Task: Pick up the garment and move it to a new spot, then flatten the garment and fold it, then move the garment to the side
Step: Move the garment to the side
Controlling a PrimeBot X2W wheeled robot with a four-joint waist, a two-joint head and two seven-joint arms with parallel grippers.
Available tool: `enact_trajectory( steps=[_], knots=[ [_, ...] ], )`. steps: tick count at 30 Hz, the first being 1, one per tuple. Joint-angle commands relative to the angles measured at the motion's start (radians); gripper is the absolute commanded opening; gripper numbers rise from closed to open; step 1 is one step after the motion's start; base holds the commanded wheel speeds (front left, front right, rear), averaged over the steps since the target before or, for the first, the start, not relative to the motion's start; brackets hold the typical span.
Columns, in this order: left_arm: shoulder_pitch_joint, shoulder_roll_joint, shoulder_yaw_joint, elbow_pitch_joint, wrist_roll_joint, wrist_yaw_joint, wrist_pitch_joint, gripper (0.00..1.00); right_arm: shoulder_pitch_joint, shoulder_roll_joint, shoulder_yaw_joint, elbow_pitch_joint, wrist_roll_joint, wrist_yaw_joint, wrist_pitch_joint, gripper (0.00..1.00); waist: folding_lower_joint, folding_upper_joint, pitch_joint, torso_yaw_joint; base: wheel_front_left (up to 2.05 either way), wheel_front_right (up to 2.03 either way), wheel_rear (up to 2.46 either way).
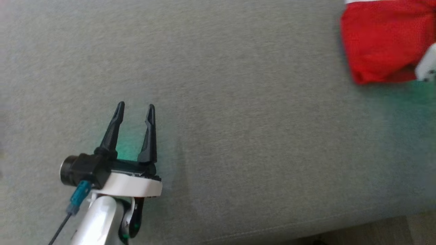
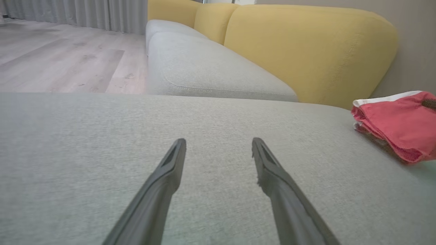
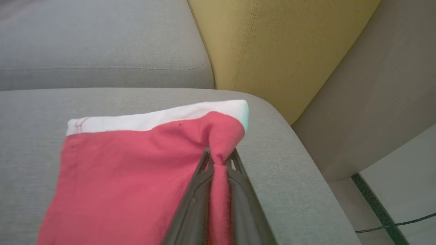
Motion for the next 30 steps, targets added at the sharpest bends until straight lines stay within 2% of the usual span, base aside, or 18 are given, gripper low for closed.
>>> enact_trajectory(
  steps=[1, 5, 6, 9, 10, 13, 19, 26, 30],
  knots=[
    [-0.013, 0.020, 0.030, -0.042, 0.013, 0.008, 0.005, 1.00, -0.031, -0.043, 0.004, -0.001, -0.011, 0.007, -0.018, 0.00, -0.0001, 0.0000, 0.023, 0.040, 0.00, 0.00, 0.00],
    [-0.003, 0.030, 0.038, -0.064, 0.011, 0.018, 0.010, 1.00, -0.075, -0.113, -0.016, 0.073, -0.035, 0.007, -0.047, 0.00, -0.0001, 0.0000, 0.047, 0.074, 0.00, 0.00, 0.00],
    [-0.002, 0.032, 0.038, -0.069, 0.011, 0.019, 0.011, 1.00, -0.086, -0.128, -0.017, 0.091, -0.045, 0.007, -0.059, 0.15, -0.0001, 0.0000, 0.053, 0.080, 0.00, 0.00, 0.00],
    [-0.001, 0.033, 0.036, -0.078, 0.010, 0.021, 0.011, 1.00, -0.109, -0.150, -0.028, 0.130, -0.082, 0.007, -0.098, 0.91, -0.0001, 0.0000, 0.065, 0.091, 0.00, 0.00, 0.00],
    [-0.002, 0.034, 0.036, -0.078, 0.009, 0.021, 0.010, 1.00, -0.114, -0.155, -0.034, 0.139, -0.102, 0.007, -0.114, 1.00, -0.0001, 0.0000, 0.066, 0.093, 0.00, 0.00, 0.00],
    [-0.004, 0.031, 0.031, -0.075, 0.008, 0.022, 0.008, 1.00, -0.127, -0.156, -0.065, 0.169, -0.144, 0.007, -0.153, 1.00, -0.0001, 0.0000, 0.067, 0.098, 0.00, 0.00, 0.00],
    [-0.005, 0.027, 0.032, -0.061, -0.002, 0.023, -0.002, 1.00, -0.147, -0.090, -0.083, 0.194, -0.185, 0.007, -0.209, 1.00, -0.0001, 0.0000, 0.036, 0.090, 0.00, 0.00, 0.00],
    [0.002, 0.016, 0.038, -0.028, -0.026, 0.020, -0.022, 1.00, -0.168, 0.001, 0.012, 0.171, -0.170, 0.007, -0.250, 1.00, -0.0001, 0.0000, -0.056, 0.084, 0.00, 0.00, 0.00],
    [0.014, 0.002, 0.051, 0.009, -0.052, 0.018, -0.040, 1.00, -0.131, 0.060, 0.095, 0.134, -0.129, 0.007, -0.264, 1.00, -0.0001, 0.0000, -0.147, 0.096, 0.00, 0.00, 0.00]
  ],
)
